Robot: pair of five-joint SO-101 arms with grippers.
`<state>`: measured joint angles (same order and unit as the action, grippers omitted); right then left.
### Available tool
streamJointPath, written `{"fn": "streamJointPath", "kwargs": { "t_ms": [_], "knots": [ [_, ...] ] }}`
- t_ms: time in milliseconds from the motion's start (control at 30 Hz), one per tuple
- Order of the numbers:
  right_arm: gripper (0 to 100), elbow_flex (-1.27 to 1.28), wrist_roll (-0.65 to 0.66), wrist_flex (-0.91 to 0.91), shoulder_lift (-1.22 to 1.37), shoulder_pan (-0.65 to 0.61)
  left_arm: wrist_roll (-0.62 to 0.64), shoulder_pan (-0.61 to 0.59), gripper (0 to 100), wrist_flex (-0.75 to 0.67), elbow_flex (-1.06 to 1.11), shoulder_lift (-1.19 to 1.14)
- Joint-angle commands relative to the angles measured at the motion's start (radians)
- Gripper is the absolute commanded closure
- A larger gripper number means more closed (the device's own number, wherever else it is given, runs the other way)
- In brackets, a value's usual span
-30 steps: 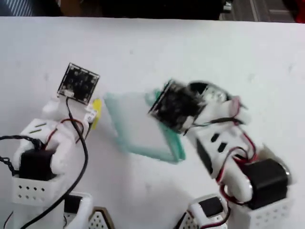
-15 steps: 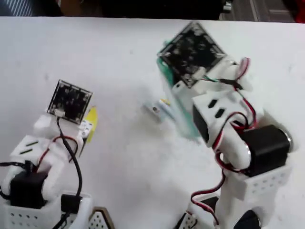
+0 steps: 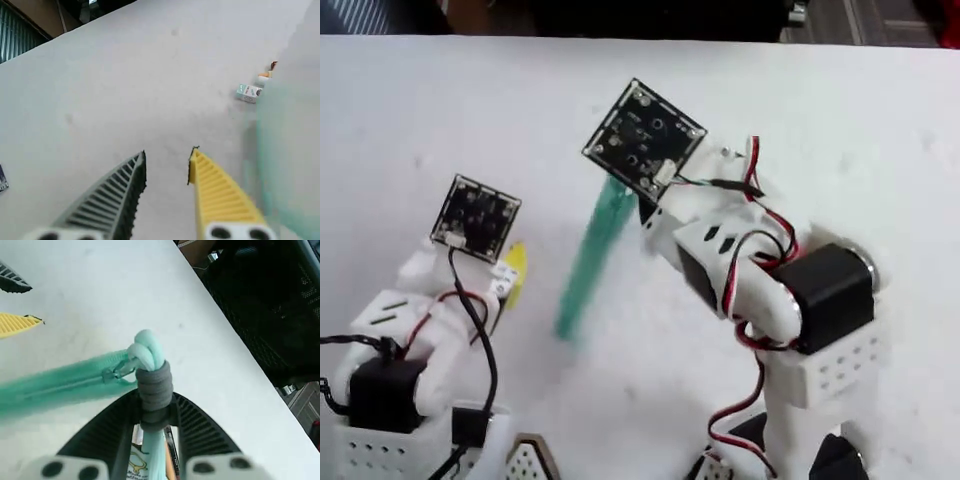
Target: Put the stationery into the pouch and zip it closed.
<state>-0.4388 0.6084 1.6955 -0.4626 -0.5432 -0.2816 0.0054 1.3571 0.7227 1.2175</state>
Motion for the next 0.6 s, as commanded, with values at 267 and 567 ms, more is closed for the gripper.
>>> {"fn": "streamJointPath", "kwargs": {
  "t_ms": [267,567],
  "knots": [
    [98.1,0.0,-0.034,-0.088,-0.007,0.094,-0.103,0.071,83,-0.003,-0.011,0.005],
    [98.1,0.0,-0.216,-0.193,0.027,0.077,-0.103,0.372,83,-0.011,-0.011,0.005]
  ]
}}
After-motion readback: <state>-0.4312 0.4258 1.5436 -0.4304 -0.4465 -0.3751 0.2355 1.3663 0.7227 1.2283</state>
